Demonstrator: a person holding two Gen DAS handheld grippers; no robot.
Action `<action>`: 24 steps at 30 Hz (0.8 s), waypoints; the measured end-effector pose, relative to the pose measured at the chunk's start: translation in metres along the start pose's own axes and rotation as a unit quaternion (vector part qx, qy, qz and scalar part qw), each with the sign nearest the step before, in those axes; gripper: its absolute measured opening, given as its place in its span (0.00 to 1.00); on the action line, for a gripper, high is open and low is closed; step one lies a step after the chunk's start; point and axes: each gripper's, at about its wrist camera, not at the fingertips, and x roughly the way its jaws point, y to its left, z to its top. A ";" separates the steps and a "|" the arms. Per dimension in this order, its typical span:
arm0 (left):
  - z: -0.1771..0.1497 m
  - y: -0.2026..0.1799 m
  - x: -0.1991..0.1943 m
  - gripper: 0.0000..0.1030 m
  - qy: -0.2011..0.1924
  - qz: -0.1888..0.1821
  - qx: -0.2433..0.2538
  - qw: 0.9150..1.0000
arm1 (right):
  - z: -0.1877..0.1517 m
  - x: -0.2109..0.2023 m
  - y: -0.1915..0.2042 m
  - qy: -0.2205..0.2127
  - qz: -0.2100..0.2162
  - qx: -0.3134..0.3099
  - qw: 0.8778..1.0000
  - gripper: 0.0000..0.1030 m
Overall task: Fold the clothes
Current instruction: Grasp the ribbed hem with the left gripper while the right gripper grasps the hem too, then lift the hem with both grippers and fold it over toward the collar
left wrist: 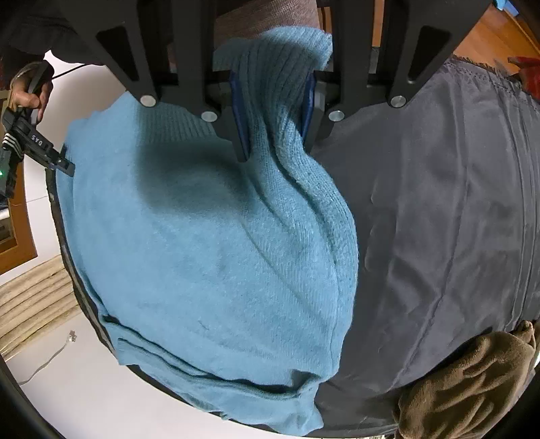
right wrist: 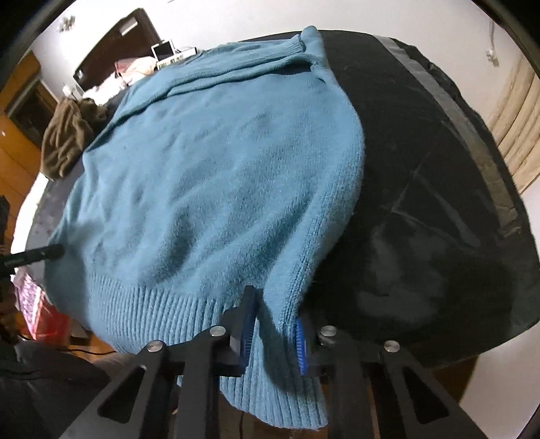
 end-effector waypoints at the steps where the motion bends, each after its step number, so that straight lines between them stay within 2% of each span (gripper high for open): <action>1: 0.001 0.000 0.000 0.30 0.001 0.000 -0.001 1.000 | 0.000 0.001 -0.001 0.000 0.004 0.000 1.000 0.18; 3: 0.002 0.000 0.001 0.30 0.003 -0.001 -0.001 1.000 | -0.002 0.000 0.001 0.000 0.014 0.003 1.000 0.18; 6: 0.006 0.000 -0.001 0.21 0.000 -0.008 0.000 1.000 | -0.016 -0.007 0.005 -0.002 0.055 0.017 0.998 0.18; 13: 0.026 0.002 -0.021 0.18 -0.024 -0.054 -0.023 0.998 | 0.003 -0.015 -0.017 -0.041 0.187 0.062 0.979 0.17; 17: 0.042 0.004 -0.047 0.17 -0.056 -0.077 -0.031 0.995 | 0.034 -0.025 -0.017 -0.072 0.220 0.076 0.970 0.17; 24: 0.080 0.017 -0.096 0.17 -0.116 -0.093 -0.045 0.988 | 0.093 -0.043 -0.016 -0.124 0.269 0.092 0.951 0.17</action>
